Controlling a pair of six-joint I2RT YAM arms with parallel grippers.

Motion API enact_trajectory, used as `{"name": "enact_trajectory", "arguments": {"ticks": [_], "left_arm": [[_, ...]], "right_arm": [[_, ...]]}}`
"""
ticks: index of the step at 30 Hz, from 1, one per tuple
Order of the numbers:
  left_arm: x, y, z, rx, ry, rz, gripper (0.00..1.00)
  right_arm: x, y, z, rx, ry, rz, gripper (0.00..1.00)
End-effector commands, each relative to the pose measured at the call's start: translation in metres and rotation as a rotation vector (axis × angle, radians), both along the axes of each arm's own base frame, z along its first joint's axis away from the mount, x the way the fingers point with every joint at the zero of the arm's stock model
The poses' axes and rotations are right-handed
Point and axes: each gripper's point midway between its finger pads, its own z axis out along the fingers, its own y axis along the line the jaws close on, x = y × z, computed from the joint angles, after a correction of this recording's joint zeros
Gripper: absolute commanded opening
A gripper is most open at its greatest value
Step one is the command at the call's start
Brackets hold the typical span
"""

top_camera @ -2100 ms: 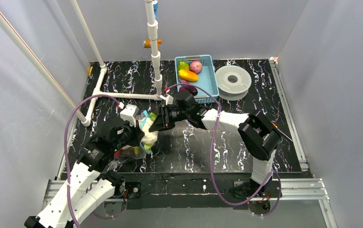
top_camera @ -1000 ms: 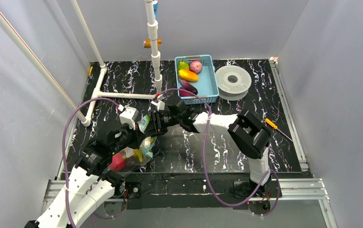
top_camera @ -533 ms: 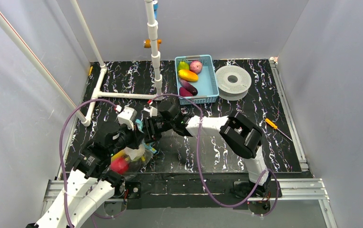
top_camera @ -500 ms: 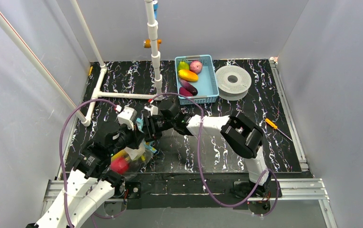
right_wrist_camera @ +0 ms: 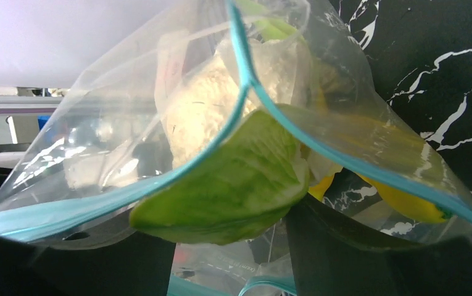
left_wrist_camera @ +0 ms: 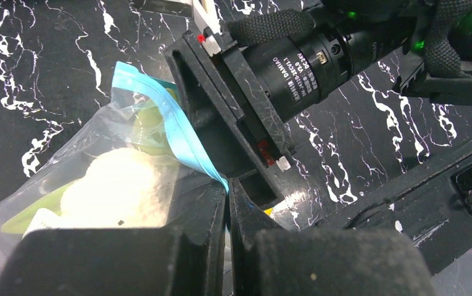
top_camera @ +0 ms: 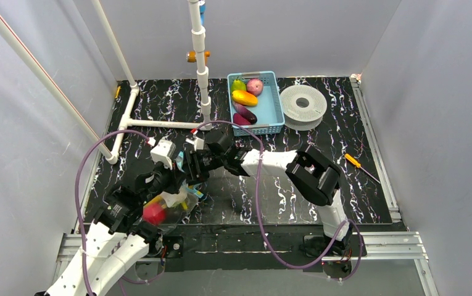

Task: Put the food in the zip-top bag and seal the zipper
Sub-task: Place the fake vegetable in the zipper food storage bag, then pick up the fake vegetable from the bin.

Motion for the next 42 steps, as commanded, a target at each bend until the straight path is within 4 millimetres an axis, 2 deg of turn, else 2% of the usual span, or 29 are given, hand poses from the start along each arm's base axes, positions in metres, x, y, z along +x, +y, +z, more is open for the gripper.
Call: {"name": "enact_trajectory", "arguments": {"ticks": [1, 5, 8, 12, 16, 21, 28, 31, 35, 38, 42], "left_arm": [[0.005, 0.003, 0.010, -0.008, -0.045, 0.030, 0.00], [0.009, 0.014, 0.010, 0.016, -0.056, 0.088, 0.00], [0.010, 0.020, 0.012, 0.023, -0.065, 0.118, 0.00], [0.010, 0.023, 0.013, 0.021, -0.079, 0.138, 0.00], [0.010, 0.025, 0.014, 0.023, -0.082, 0.145, 0.00], [0.011, 0.031, 0.016, 0.026, -0.097, 0.177, 0.00], [0.013, 0.029, 0.012, 0.040, -0.071, 0.171, 0.00], [0.013, 0.028, 0.010, 0.044, -0.064, 0.168, 0.00], [0.014, 0.026, 0.008, 0.048, -0.056, 0.163, 0.00], [0.016, 0.024, 0.004, 0.062, -0.039, 0.153, 0.00], [0.016, 0.023, 0.002, 0.070, -0.028, 0.147, 0.00]], "right_arm": [[0.006, 0.003, 0.039, 0.083, -0.081, 0.026, 0.70], [0.021, -0.019, 0.036, 0.043, -0.117, -0.023, 0.85], [0.029, -0.039, 0.033, 0.011, -0.144, -0.053, 0.91], [0.039, -0.068, 0.027, -0.039, -0.178, -0.095, 0.93], [0.048, -0.091, 0.040, -0.047, -0.221, -0.131, 0.93], [0.076, -0.124, 0.051, -0.132, -0.352, -0.231, 0.92], [0.134, -0.175, 0.057, -0.264, -0.490, -0.420, 0.94], [0.168, -0.196, 0.059, -0.320, -0.512, -0.532, 0.95], [0.224, -0.224, 0.048, -0.497, -0.532, -0.676, 0.96], [0.257, -0.231, 0.047, -0.568, -0.569, -0.715, 0.96], [0.292, -0.234, 0.043, -0.623, -0.618, -0.700, 0.96]]}}
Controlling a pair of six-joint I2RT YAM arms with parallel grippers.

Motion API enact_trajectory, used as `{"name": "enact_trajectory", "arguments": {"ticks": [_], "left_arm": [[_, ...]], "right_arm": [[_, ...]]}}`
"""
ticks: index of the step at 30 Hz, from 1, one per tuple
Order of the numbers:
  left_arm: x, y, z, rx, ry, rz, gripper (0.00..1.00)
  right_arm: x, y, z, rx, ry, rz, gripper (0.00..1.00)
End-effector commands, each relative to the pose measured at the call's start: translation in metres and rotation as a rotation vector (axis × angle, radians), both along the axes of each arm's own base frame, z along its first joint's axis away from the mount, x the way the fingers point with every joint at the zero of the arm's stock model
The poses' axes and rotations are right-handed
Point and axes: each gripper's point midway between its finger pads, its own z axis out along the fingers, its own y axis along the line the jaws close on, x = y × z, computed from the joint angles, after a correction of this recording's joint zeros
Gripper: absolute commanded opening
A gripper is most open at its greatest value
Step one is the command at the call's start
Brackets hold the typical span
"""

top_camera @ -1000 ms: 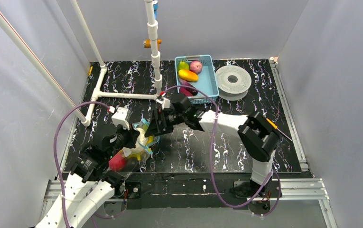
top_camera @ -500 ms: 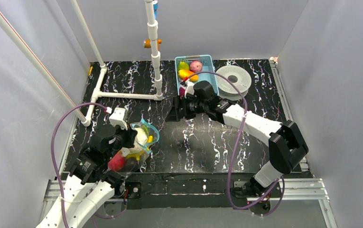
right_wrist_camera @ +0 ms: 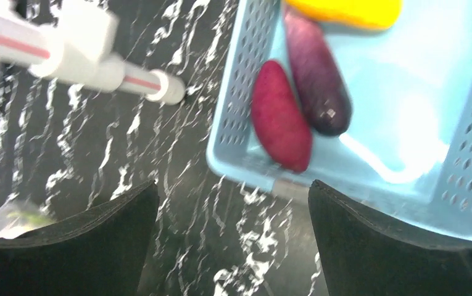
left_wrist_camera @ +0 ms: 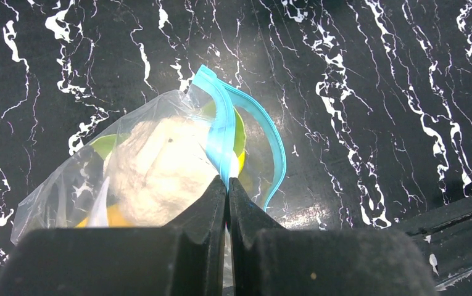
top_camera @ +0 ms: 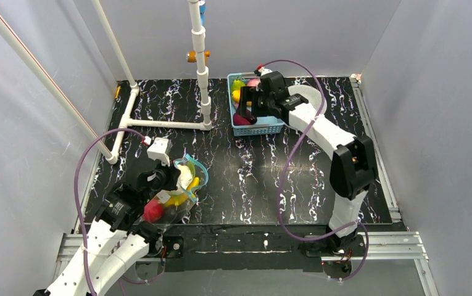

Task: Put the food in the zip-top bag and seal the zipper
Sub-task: Pick up the fake vegetable from the bin.

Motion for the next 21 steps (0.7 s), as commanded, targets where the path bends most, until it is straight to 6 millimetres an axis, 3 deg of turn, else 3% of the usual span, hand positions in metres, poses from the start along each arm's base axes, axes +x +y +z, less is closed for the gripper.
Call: {"name": "enact_trajectory", "arguments": {"ticks": [1, 5, 11, 21], "left_arm": [[0.002, -0.002, 0.006, 0.003, -0.011, -0.006, 0.00], [0.003, -0.002, 0.004, 0.009, -0.006, -0.004, 0.00], [0.005, -0.004, 0.000, 0.024, 0.016, -0.015, 0.00], [0.006, -0.004, -0.003, 0.034, 0.029, -0.014, 0.00]], "right_arm": [[0.039, -0.017, -0.005, -0.144, -0.042, -0.030, 0.95], [0.068, -0.024, -0.017, -0.202, -0.034, -0.032, 0.94], [0.094, -0.030, -0.051, -0.294, -0.007, -0.014, 0.88], [0.088, -0.005, -0.100, -0.213, 0.127, 0.074, 0.66]]}}
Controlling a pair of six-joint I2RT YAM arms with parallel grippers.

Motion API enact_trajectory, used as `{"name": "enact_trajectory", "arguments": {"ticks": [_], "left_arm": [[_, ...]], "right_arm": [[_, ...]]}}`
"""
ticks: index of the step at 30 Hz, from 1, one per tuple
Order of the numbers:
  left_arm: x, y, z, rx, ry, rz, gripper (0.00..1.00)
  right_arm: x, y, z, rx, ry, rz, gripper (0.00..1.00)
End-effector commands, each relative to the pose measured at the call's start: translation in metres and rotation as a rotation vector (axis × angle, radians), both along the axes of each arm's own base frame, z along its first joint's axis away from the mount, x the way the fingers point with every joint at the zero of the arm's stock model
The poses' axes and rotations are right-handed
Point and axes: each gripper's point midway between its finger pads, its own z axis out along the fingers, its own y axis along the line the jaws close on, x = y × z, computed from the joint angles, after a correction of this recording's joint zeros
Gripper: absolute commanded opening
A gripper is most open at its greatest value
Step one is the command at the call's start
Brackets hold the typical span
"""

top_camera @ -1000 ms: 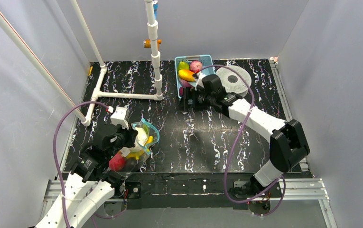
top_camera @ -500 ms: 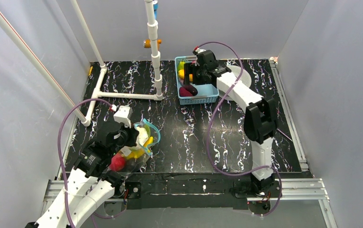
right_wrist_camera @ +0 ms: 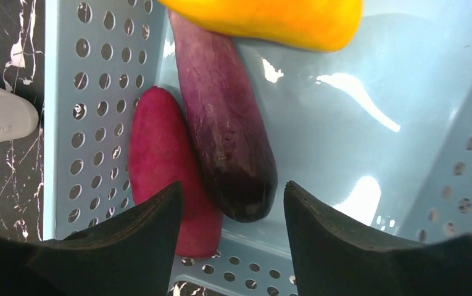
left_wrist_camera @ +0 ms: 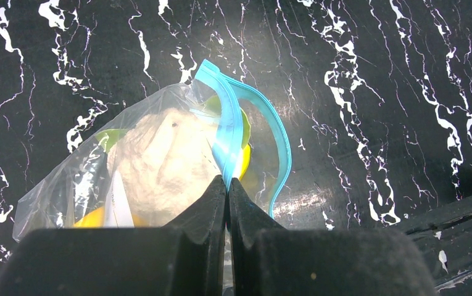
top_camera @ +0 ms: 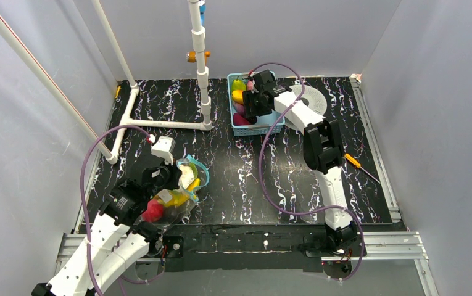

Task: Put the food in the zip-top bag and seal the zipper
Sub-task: Pick up the fake vegetable from the bin, then place the fake vegetable in the zipper food storage bag.

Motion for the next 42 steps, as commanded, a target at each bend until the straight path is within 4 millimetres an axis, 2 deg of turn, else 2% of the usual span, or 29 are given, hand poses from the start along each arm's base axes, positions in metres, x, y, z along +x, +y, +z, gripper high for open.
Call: {"name": "enact_trajectory", "arguments": {"ticks": [1, 4, 8, 13, 17, 21, 26, 30, 31, 36, 40, 42], "left_arm": [[0.002, -0.002, 0.009, -0.003, -0.023, -0.009, 0.00], [0.002, -0.002, 0.009, -0.002, -0.021, -0.009, 0.00], [0.003, -0.001, 0.009, -0.001, -0.023, -0.006, 0.00], [0.003, -0.001, 0.009, 0.000, -0.023, -0.006, 0.00], [0.002, 0.000, 0.010, 0.000, -0.028, -0.001, 0.00], [0.002, 0.001, 0.011, -0.003, -0.032, 0.001, 0.00], [0.001, 0.001, 0.013, -0.009, -0.039, 0.002, 0.00], [-0.001, 0.001, 0.015, -0.020, -0.045, -0.001, 0.00], [-0.001, 0.001, 0.016, -0.024, -0.049, -0.002, 0.00], [-0.003, 0.000, 0.018, -0.036, -0.056, -0.006, 0.00], [-0.004, -0.002, 0.017, -0.038, -0.043, -0.015, 0.00], [-0.004, -0.003, 0.018, -0.040, -0.044, -0.019, 0.00]], "right_arm": [[-0.003, 0.016, 0.003, 0.063, 0.030, 0.041, 0.65], [-0.006, 0.017, -0.012, 0.060, 0.070, 0.036, 0.64], [-0.005, 0.016, -0.020, 0.050, 0.091, 0.032, 0.54], [0.004, 0.015, -0.005, 0.058, 0.035, 0.032, 0.51], [0.009, 0.012, 0.011, 0.063, 0.020, 0.034, 0.32], [0.004, 0.011, 0.045, 0.083, -0.019, 0.044, 0.24], [-0.019, 0.010, 0.092, 0.154, -0.043, 0.060, 0.15], [-0.041, -0.006, 0.107, 0.127, -0.033, 0.041, 0.08], [-0.050, -0.010, 0.116, 0.131, -0.037, 0.038, 0.05], [-0.103, -0.013, 0.124, 0.157, -0.008, 0.061, 0.01], [-0.133, -0.018, 0.135, 0.126, -0.050, 0.073, 0.01], [-0.158, -0.011, 0.140, 0.154, -0.017, 0.126, 0.01]]}}
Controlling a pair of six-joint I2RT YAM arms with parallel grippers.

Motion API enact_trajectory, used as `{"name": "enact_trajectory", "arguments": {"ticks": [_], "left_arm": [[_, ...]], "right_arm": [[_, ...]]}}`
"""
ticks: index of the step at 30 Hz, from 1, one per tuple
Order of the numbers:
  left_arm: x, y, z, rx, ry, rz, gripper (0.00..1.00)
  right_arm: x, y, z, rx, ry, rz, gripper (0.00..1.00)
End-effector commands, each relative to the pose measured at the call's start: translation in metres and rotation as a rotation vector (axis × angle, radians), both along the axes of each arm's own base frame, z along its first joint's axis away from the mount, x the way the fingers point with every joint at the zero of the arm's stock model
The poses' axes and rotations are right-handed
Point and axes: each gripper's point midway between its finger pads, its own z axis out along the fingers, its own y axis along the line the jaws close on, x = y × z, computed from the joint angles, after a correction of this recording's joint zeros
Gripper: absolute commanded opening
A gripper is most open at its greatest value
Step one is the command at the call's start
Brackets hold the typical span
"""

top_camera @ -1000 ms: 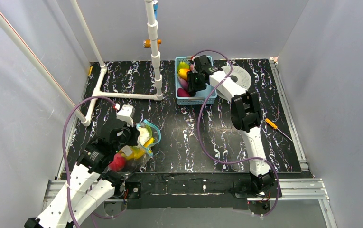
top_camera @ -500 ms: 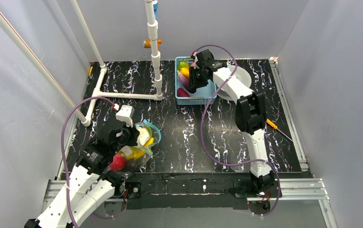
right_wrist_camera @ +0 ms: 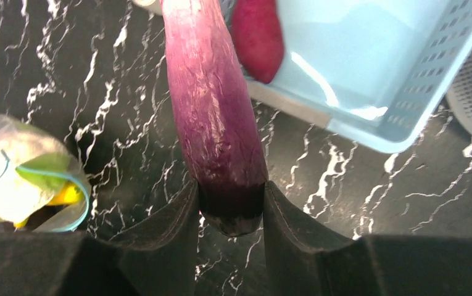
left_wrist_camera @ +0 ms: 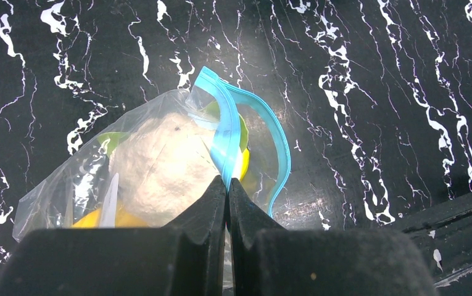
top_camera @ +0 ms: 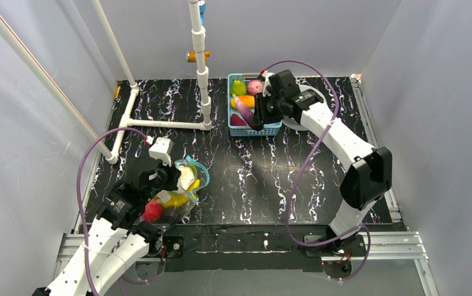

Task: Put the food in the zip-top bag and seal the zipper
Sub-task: Place the fake vegetable in the zipper food storage bag.

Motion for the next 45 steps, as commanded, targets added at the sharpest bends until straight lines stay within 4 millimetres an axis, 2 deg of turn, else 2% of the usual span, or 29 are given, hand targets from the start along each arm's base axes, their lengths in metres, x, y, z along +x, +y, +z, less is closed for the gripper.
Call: {"name": "enact_trajectory", "arguments": {"ticks": [1, 6, 9, 12, 14, 20, 23, 27, 30, 33, 40, 45], "left_arm": [[-0.001, -0.004, 0.012, -0.023, -0.019, -0.016, 0.00], [-0.002, -0.002, 0.014, -0.029, -0.031, -0.010, 0.00], [-0.003, -0.002, 0.016, -0.037, -0.037, -0.013, 0.00], [-0.004, -0.003, 0.017, -0.039, -0.039, -0.017, 0.00], [-0.004, -0.003, 0.017, -0.041, -0.039, -0.018, 0.00], [-0.006, -0.004, 0.020, -0.054, -0.052, -0.028, 0.00], [-0.007, -0.003, 0.024, -0.064, -0.072, -0.027, 0.00], [-0.011, -0.009, 0.031, -0.100, -0.103, -0.065, 0.00], [-0.013, -0.014, 0.033, -0.115, -0.111, -0.092, 0.00], [-0.013, -0.015, 0.032, -0.115, -0.105, -0.102, 0.00], [-0.013, -0.016, 0.033, -0.120, -0.110, -0.104, 0.00], [-0.017, -0.022, 0.034, -0.139, -0.111, -0.138, 0.00]], "right_arm": [[-0.047, 0.018, 0.016, 0.055, 0.013, 0.106, 0.01], [-0.138, 0.053, 0.011, 0.135, 0.092, 0.376, 0.01], [-0.185, 0.064, 0.012, 0.145, 0.071, 0.524, 0.01], [-0.216, 0.070, 0.014, 0.152, 0.067, 0.617, 0.01], [-0.230, 0.076, 0.017, 0.168, 0.071, 0.666, 0.01], [-0.255, 0.102, 0.019, 0.183, 0.154, 0.755, 0.01], [-0.261, 0.107, 0.010, 0.170, 0.194, 0.764, 0.01], [-0.258, 0.106, -0.001, 0.134, 0.216, 0.742, 0.01], [-0.260, 0.113, 0.005, 0.136, 0.214, 0.755, 0.01], [-0.263, 0.125, 0.006, 0.143, 0.217, 0.772, 0.01], [-0.247, 0.159, 0.000, 0.151, 0.275, 0.703, 0.01], [-0.243, 0.186, 0.010, 0.225, 0.314, 0.696, 0.01]]}}
